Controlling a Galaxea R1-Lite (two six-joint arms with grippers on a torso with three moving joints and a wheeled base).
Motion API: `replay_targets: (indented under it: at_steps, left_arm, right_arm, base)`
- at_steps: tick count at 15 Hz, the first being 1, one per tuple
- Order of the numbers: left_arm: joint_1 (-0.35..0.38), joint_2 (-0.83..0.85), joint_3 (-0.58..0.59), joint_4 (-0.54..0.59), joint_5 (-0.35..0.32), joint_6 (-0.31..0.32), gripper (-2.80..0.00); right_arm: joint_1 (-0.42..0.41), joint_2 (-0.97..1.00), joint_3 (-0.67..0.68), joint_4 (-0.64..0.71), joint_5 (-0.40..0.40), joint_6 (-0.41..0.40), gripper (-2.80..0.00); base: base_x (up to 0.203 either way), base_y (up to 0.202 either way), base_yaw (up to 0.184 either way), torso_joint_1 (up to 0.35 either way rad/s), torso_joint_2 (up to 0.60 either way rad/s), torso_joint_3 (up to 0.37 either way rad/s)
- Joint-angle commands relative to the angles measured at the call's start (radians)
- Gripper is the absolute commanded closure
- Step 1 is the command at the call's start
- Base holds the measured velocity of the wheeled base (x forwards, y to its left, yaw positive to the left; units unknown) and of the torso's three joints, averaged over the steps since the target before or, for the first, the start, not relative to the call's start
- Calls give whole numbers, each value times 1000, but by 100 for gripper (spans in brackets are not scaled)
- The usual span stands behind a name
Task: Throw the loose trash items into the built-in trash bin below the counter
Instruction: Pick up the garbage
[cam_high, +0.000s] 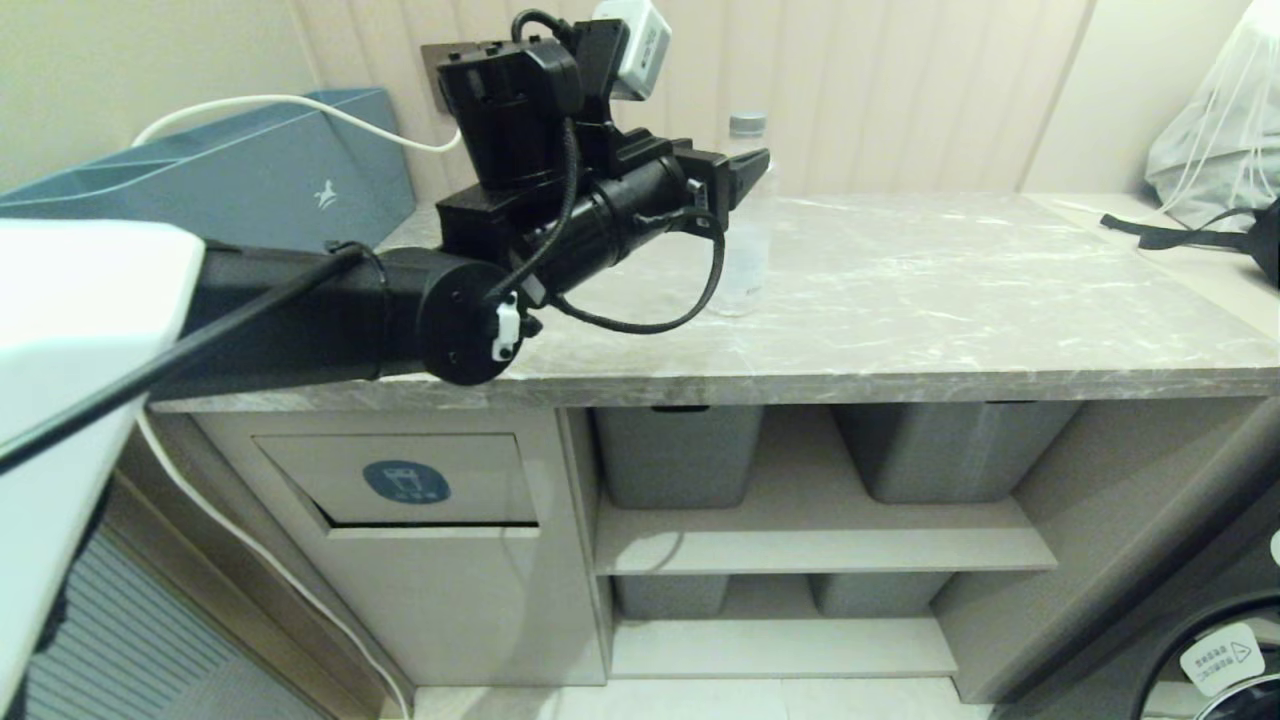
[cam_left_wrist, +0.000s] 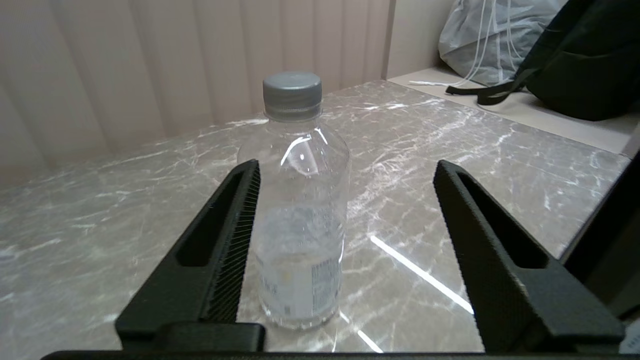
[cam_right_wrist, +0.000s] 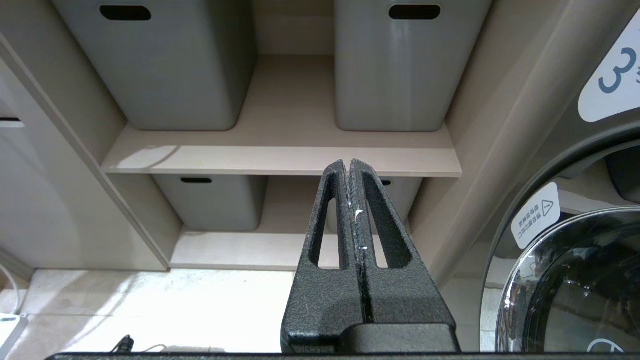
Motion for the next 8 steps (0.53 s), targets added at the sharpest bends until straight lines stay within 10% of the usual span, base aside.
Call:
replay_targets:
  at_steps: [1, 8]
  left_arm:
    - [3, 86, -72, -1, 2, 0, -280]
    - [17, 162, -104, -63, 39, 4, -280]
  right_arm:
    - [0, 0, 0, 0, 0, 0, 0]
    - [0, 0, 0, 0, 0, 0, 0]
  base:
    - [0, 0, 0, 0, 0, 0]
    - [0, 0, 0, 0, 0, 0]
